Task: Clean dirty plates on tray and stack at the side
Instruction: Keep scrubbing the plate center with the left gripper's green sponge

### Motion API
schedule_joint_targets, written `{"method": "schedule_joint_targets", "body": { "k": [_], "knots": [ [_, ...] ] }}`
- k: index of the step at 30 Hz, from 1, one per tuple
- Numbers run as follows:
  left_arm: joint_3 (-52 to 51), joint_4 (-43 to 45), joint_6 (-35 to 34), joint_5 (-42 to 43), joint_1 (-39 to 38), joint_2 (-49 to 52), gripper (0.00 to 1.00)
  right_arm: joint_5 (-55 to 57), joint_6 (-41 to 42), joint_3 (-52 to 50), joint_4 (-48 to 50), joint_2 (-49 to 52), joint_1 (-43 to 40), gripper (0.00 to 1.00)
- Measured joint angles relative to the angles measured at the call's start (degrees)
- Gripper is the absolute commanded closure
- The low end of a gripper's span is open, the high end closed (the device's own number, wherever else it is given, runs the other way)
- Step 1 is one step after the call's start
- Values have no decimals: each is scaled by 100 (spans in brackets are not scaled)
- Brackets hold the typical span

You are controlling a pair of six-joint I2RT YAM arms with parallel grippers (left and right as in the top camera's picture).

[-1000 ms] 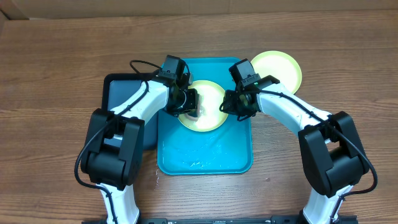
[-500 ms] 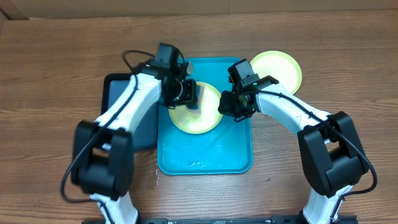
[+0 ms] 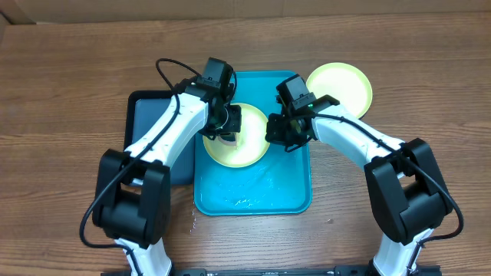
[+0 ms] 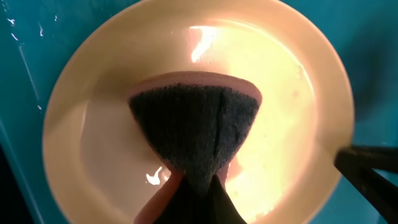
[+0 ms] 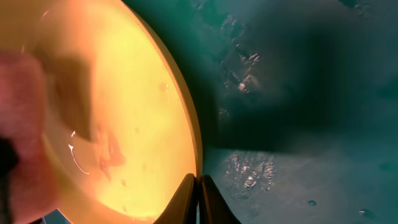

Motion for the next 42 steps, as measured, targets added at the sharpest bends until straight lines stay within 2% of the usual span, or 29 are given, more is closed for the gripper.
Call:
{"method": "schedule_joint_targets", "body": {
  "k": [13,22,32,42],
  "knots": [
    [-28,48,0,-109,-4,238,96,184,-2,-118,146,0,142,96],
    [-33,-199,-42,-658,-2,238,96,192,0,-118,153,0,146,96],
    [-662,706,-114,-678,-103,225,96,192,0,-118,155,0,146,96],
    [-671,575,-149,494,-92,197,96,240,0,-118,144,0,151,96]
  ]
}}
